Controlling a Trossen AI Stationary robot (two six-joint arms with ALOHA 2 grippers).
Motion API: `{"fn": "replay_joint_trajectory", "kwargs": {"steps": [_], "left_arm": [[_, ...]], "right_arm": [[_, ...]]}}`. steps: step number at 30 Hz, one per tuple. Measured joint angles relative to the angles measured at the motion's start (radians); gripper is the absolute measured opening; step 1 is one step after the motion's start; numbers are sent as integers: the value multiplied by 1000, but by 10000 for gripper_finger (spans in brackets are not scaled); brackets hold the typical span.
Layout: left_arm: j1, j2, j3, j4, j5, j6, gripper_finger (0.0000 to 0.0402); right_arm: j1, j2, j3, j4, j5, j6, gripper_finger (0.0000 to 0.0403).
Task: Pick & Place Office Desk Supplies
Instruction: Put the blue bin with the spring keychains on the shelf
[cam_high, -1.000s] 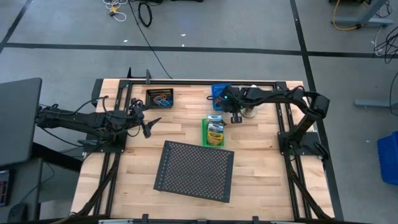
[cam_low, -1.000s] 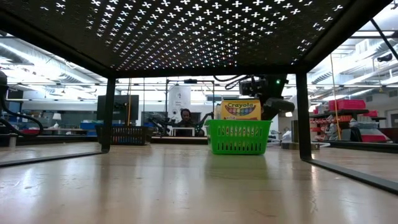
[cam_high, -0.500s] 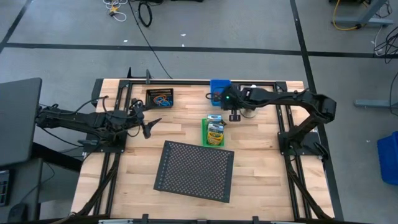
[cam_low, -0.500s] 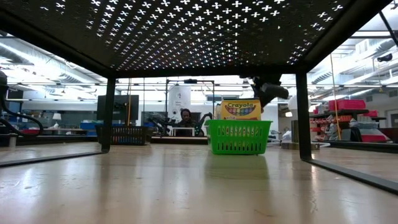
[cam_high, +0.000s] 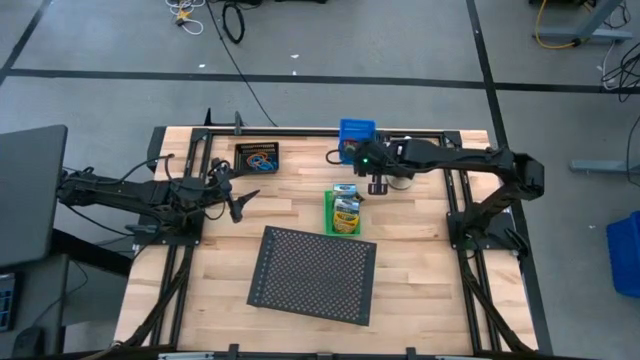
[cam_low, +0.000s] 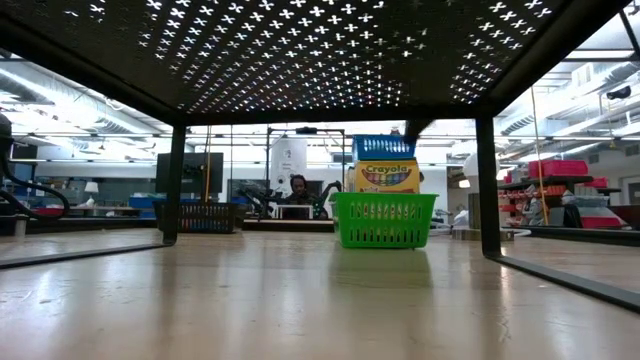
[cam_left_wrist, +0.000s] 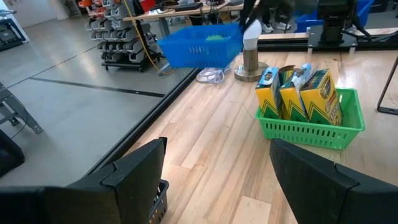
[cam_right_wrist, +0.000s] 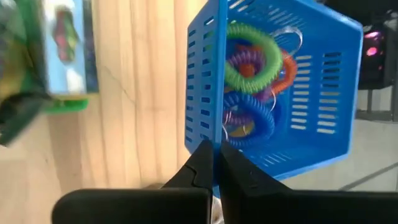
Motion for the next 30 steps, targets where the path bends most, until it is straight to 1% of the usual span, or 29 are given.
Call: {"fn": "replay_joint_trajectory", "kwargs": {"steps": [7,15,20,24,27,30], "left_arm": [[0,0,0,0,0,7,303],[0,0,0,0,1,6,303],[0,0,0,0,1,8,303],[0,0,0,0,1,8,303],[0,0,0,0,11,8,303],[0,0,0,1,22,10,303]], "right_arm": [[83,-4,118,-127,64,85,6],[233,-3,209,-243,57,265,6],[340,-3,248,-247,13,368,6],[413,1,253,-246,-2,451,6],[466,24,255,-247,-14,509,6],[520,78,305,-295,-19,561,6]]}}
